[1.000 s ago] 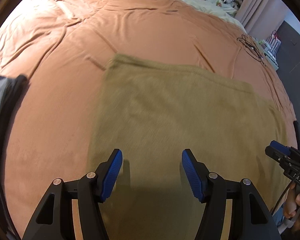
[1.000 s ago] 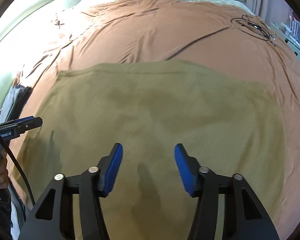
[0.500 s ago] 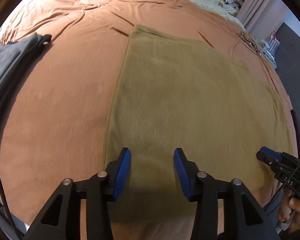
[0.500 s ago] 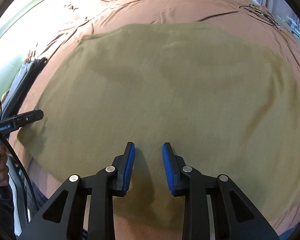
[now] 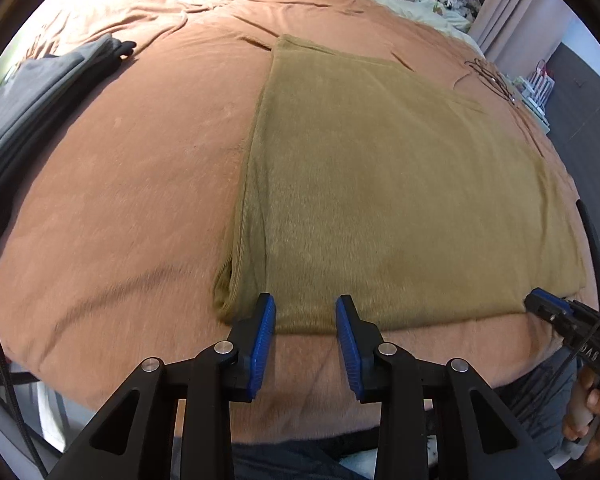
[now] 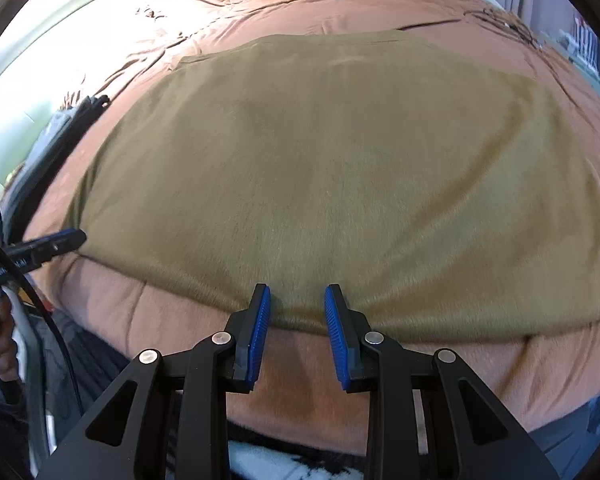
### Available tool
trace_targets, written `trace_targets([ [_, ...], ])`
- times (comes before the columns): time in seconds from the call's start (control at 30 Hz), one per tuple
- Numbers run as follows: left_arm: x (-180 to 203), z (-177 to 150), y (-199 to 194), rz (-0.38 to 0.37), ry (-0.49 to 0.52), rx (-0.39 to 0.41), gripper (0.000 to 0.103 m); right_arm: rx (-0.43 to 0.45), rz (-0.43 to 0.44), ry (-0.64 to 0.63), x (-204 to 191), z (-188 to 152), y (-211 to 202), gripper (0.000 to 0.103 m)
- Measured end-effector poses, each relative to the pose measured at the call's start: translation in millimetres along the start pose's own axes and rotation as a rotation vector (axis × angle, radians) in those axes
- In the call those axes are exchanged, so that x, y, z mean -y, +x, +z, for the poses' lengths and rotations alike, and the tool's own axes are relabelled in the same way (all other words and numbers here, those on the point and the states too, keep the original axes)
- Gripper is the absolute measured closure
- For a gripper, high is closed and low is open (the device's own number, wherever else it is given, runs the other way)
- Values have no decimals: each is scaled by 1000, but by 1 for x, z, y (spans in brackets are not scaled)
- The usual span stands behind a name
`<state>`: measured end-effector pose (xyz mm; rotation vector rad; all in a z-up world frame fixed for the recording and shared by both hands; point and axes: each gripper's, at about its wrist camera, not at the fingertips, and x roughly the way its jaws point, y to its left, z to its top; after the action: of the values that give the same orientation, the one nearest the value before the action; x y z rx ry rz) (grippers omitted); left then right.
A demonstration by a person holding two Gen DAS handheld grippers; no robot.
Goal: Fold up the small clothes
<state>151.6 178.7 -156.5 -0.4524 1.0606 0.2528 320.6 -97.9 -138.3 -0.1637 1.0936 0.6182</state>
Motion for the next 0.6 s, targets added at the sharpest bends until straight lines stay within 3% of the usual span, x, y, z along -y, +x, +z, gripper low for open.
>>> trace_targets([
  [0.1, -10, -2, -11, -48, -46, 18, 68, 35, 13, 45, 18, 2, -20, 81],
  [0.27, -35, -3, -31, -71, -141, 86, 67, 88, -88, 107, 71, 0, -50, 81],
  [0.4, -56, 0, -33, -88, -212, 96, 67, 124, -158, 177, 120, -4, -69, 81],
  [0.53, -70, -1, -23, -127, -287, 68, 56, 98, -201, 250, 155, -12, -62, 81],
  [0.6, -71, -2, -21, -146, -308, 62, 56, 76, -201, 265, 165, -24, -56, 81],
])
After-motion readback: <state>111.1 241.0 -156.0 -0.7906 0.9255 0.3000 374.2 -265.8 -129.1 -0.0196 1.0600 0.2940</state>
